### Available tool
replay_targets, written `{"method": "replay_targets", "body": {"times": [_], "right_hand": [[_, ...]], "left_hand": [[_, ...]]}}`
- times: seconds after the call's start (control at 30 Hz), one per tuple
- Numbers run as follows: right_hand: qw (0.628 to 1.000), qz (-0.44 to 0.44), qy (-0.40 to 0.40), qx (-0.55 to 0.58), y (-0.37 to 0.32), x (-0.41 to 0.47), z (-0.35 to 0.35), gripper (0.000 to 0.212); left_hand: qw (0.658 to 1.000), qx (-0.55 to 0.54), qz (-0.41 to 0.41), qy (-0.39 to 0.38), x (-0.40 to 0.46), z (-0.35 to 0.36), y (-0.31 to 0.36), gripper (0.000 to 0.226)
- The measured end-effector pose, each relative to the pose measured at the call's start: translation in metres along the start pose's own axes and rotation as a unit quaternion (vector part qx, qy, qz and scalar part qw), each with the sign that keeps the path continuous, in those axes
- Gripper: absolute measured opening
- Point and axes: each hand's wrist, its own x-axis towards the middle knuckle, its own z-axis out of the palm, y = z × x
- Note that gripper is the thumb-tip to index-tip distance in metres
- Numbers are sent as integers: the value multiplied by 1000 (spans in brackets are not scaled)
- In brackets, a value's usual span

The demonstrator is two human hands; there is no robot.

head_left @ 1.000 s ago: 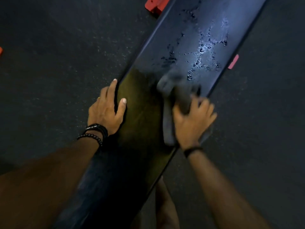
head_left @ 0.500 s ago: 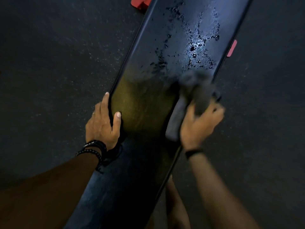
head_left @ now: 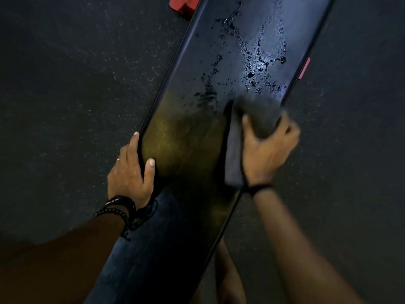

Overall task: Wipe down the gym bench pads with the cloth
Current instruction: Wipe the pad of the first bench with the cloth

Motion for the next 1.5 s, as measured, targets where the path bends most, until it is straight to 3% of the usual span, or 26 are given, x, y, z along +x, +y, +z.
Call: {"method": "replay_targets", "body": {"times": [0.07,0.17,0.3,0.4,0.53,0.63,0.7,0.77,0.83,0.9,1.0,1.07,1.13,1.23,1.3,1.33,1.4,1.5], "right_hand": [[998,-3,28,-63,-20,65,23,72],[992,-61,31,-102,-23,49,19,57],[968,-210,-116,-77,16,-85,-23,51],[947,-267,-142,-111,16,-74,-18,50],[967,-205,-44,-141,-46,29,30,44],[976,-172,-28,-128,-78,45,51,52],[950,-261,-81,-153,-70,10,38,53],[897,-384,-170,-133,-43,-31,13,58],[858,-449,-213,-127,-14,-44,-8,55],[867,-432,-196,-154,-8,-18,-9,52],[940,-283,-91,-167,-55,38,28,47],[956,-234,-76,-161,-100,46,56,52],[926,-326,-115,-150,-119,20,64,48],[828,-501,-229,-104,-90,-35,39,47],[780,-561,-260,-95,-73,-29,26,46],[777,-568,-255,-98,-76,-12,30,48],[826,-521,-181,-113,-101,29,54,50],[914,-357,-103,-161,-155,77,92,55]], "left_hand": [[1000,1,0,0,1,0,-1,69],[1000,-2,-4,-5,-2,0,0,69],[1000,-5,-4,-11,0,-2,0,68],[1000,-5,1,-14,3,-3,-1,68],[1000,-9,3,-12,3,-3,-2,68],[1000,-10,-4,-14,0,-3,-4,69],[1000,-10,-4,-17,-1,-3,-4,68],[1000,-9,-4,-17,0,-4,-4,68],[1000,-13,-5,-17,0,-3,-5,69],[1000,-20,-5,-18,1,-5,-3,69],[1000,-27,-1,-16,4,-6,-3,68],[999,-26,-4,-20,4,-5,-5,68],[999,-21,-9,-26,1,-4,-6,67],[999,-9,-21,-26,0,-3,-6,61],[999,-1,-34,-39,2,-3,-6,64],[999,-1,-32,-43,3,-4,-6,66],[999,-18,-28,-32,4,-6,-5,68],[998,-40,-27,-29,4,-7,-6,71]]}}
